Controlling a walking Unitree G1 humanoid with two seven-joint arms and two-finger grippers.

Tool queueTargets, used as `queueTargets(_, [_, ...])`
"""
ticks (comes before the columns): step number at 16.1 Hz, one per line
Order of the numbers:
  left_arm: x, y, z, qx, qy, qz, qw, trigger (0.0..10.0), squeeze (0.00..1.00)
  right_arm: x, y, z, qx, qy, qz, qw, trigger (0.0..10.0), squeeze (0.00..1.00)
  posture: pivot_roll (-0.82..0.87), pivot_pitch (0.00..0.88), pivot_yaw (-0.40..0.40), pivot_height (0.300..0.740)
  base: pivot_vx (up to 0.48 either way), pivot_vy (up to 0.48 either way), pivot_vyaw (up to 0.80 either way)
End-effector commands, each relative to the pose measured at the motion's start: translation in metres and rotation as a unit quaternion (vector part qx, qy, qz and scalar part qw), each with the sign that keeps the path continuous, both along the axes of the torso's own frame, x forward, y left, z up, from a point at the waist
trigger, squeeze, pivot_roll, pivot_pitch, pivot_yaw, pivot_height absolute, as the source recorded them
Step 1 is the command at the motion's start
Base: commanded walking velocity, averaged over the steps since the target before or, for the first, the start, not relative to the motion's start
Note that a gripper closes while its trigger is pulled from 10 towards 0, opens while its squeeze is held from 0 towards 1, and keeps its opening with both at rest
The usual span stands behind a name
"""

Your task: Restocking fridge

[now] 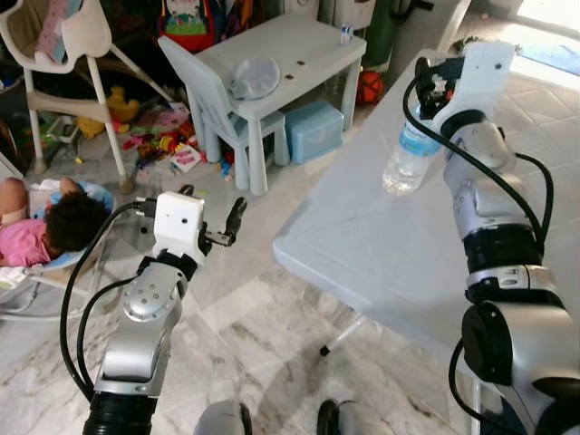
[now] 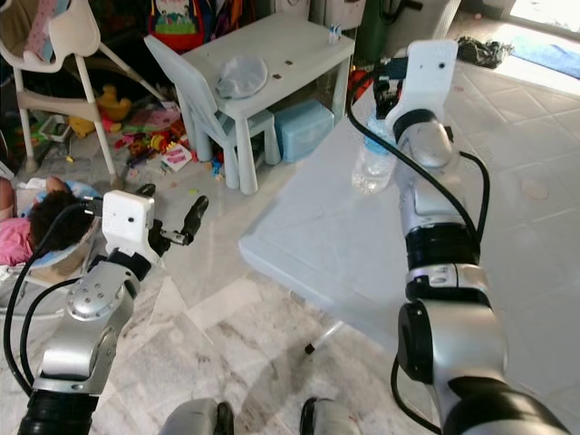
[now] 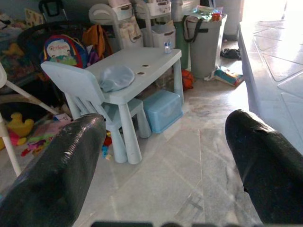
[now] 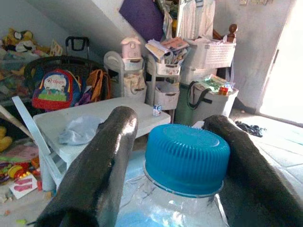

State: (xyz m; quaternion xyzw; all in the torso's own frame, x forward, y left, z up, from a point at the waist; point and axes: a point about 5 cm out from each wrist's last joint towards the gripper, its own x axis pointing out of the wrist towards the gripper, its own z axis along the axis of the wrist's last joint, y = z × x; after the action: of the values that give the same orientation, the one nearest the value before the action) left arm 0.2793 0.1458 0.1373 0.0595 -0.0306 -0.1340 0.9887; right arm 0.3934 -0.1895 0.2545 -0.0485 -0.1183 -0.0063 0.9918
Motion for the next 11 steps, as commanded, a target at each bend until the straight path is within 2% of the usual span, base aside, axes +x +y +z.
queueTargets(1, [0.0,-0.002,-0.001,0.009,0.005,-0.008,1.0,10.0,0.0,-0.002,-0.002,-0.002,-0.008,0.006,-0.008,1.0,0.0,0.0,0.14,0.099,0.024,0.74,0.0,0.0,0.0])
queueTargets(6, [-0.001,-0.003,-0.006,0.023,0.023,-0.016,0.999,10.0,0.0,-0.009,-0.001,-0.004,-0.005,0.023,-0.001,1.0,0.0,0.0,0.12,0.077,0.016,0.74,0.0,0.0,0.0])
queueTargets(7, [0.0,0.002,-0.007,0.03,0.022,0.014,0.999,10.0,0.0,-0.013,0.001,-0.007,-0.003,0.03,0.004,1.0,0.0,0.0,0.12,0.071,0.014,0.74,0.0,0.0,0.0])
queueTargets(8, [0.0,0.008,-0.008,0.019,0.025,0.03,0.999,10.0,0.0,-0.022,0.007,-0.014,0.017,0.04,0.019,0.999,0.0,0.0,0.11,0.073,0.013,0.74,0.0,0.0,0.0])
queueTargets(9, [0.0,0.008,-0.009,0.018,0.026,0.03,0.999,10.0,0.0,-0.025,0.01,-0.015,0.022,0.039,0.023,0.999,0.1,0.0,0.11,0.077,0.014,0.74,0.0,0.0,0.0])
queueTargets(10, [0.0,0.008,-0.009,0.018,0.027,0.029,0.999,10.0,0.0,-0.029,0.012,-0.015,0.032,0.031,0.028,0.999,0.5,0.0,0.11,0.074,0.014,0.74,0.0,0.0,0.0])
queueTargets(11, [0.0,0.008,-0.01,0.017,0.029,0.028,0.999,10.0,0.0,-0.037,0.019,-0.015,0.05,0.013,0.044,0.998,1.3,0.0,0.11,0.062,0.012,0.74,0.0,0.0,0.0])
